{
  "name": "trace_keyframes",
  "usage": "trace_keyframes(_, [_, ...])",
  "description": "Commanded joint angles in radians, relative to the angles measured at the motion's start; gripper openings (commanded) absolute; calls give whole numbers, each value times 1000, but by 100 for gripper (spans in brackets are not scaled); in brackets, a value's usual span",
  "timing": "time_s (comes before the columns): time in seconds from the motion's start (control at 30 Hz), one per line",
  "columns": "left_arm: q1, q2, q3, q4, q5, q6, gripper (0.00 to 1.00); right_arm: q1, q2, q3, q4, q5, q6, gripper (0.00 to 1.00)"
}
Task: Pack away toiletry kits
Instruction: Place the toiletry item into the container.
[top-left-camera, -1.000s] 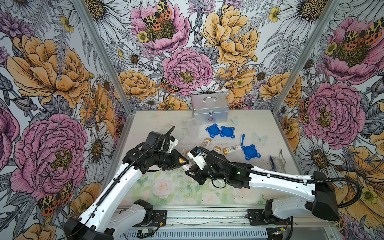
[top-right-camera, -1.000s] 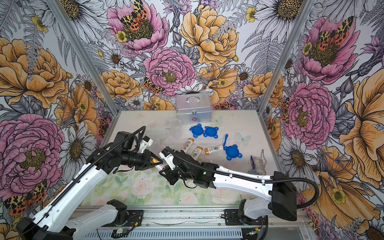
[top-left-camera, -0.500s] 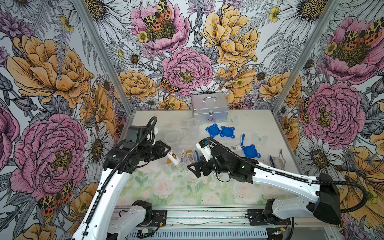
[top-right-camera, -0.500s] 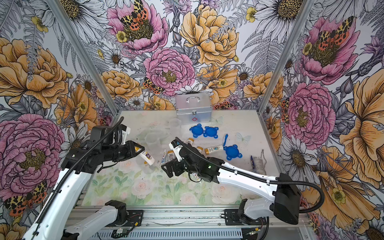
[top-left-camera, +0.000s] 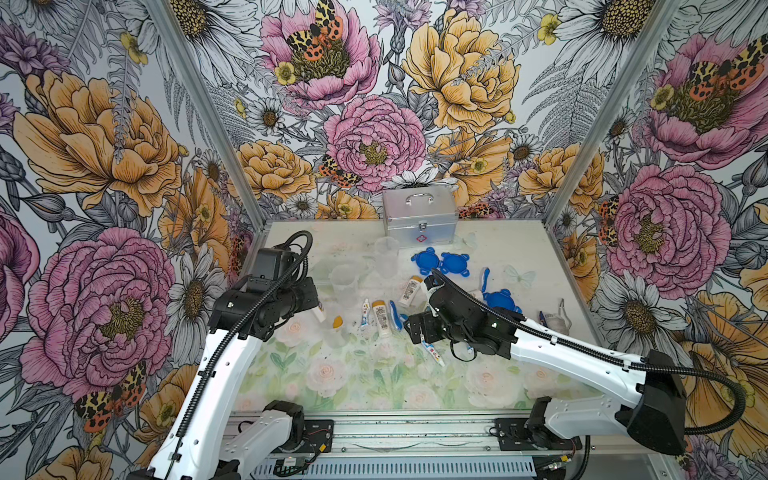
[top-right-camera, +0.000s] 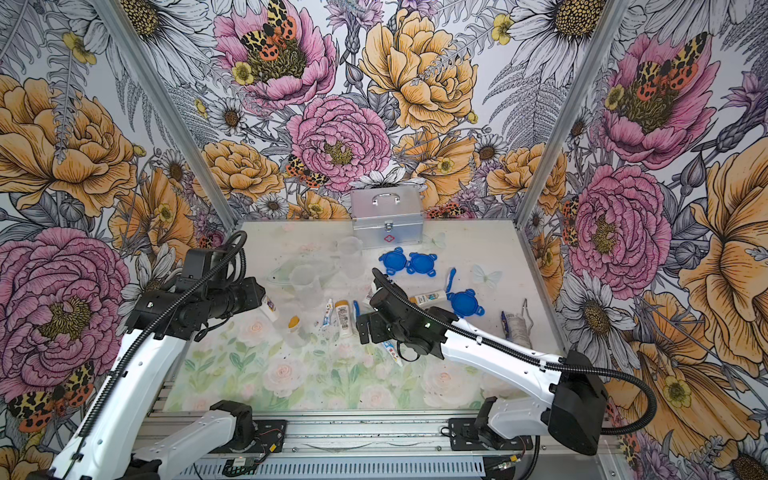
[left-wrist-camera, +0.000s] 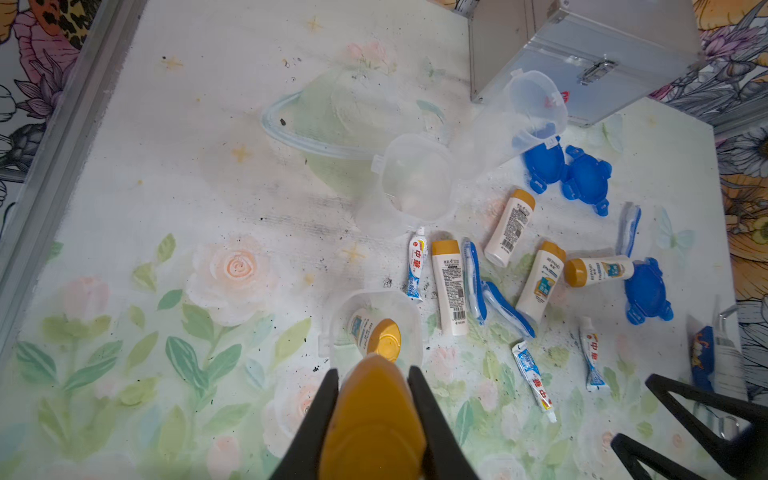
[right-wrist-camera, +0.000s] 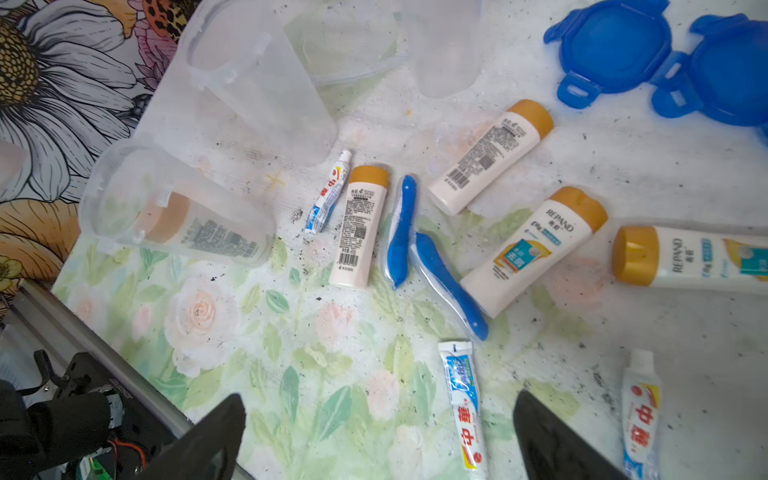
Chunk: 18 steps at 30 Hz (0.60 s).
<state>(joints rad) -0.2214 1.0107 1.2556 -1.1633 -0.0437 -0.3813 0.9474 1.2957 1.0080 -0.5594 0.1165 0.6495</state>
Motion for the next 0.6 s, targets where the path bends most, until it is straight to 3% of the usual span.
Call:
trace_keyframes(0.0, [-23,17,-32,75,-68,25,0,-5,11,20,-28,37,22,99])
trace_keyframes(0.57, [-121,71,-167,191,-159,35,0,-47,-4,-40,-34,47,55,99])
